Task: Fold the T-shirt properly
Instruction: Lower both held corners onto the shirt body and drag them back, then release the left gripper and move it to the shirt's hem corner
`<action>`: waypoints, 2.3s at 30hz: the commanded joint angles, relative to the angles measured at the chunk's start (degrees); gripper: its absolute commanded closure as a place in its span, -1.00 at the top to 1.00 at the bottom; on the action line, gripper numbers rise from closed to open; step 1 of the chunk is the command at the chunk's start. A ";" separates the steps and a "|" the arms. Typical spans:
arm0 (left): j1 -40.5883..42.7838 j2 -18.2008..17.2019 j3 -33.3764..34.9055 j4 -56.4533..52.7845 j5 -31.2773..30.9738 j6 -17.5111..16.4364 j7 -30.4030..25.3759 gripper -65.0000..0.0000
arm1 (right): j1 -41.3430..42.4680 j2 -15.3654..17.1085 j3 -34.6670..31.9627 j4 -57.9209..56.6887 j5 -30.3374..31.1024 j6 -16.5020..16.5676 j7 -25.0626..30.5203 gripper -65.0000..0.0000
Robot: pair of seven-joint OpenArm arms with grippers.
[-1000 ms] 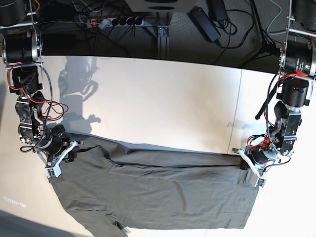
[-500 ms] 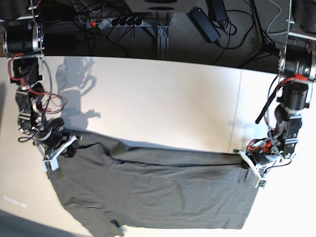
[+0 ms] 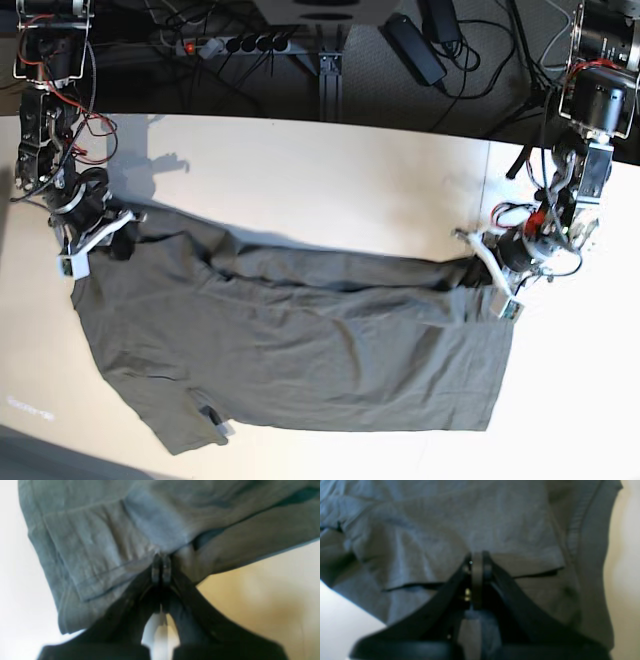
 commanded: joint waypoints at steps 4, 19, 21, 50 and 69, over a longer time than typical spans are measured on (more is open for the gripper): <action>7.89 -1.14 -4.79 6.78 1.77 0.17 5.92 -1.00 | -5.16 1.03 0.37 4.39 -0.94 2.89 -3.61 -1.00; 26.84 0.79 -15.21 24.96 2.60 0.15 4.98 -1.00 | -21.31 1.09 4.00 17.44 -0.98 2.86 -3.63 -1.00; 27.96 0.76 -15.50 26.38 2.67 0.13 5.01 -1.00 | -22.93 1.09 5.68 18.71 -0.96 2.89 -3.61 -1.00; 22.71 -2.60 -26.49 38.34 -1.18 0.68 -1.33 -0.14 | -24.46 1.07 13.44 19.67 2.45 2.93 -3.23 -1.00; -19.43 -1.81 -20.52 -31.87 -12.70 -0.63 3.23 -0.14 | -24.48 1.07 13.44 19.67 2.45 2.95 -3.41 -1.00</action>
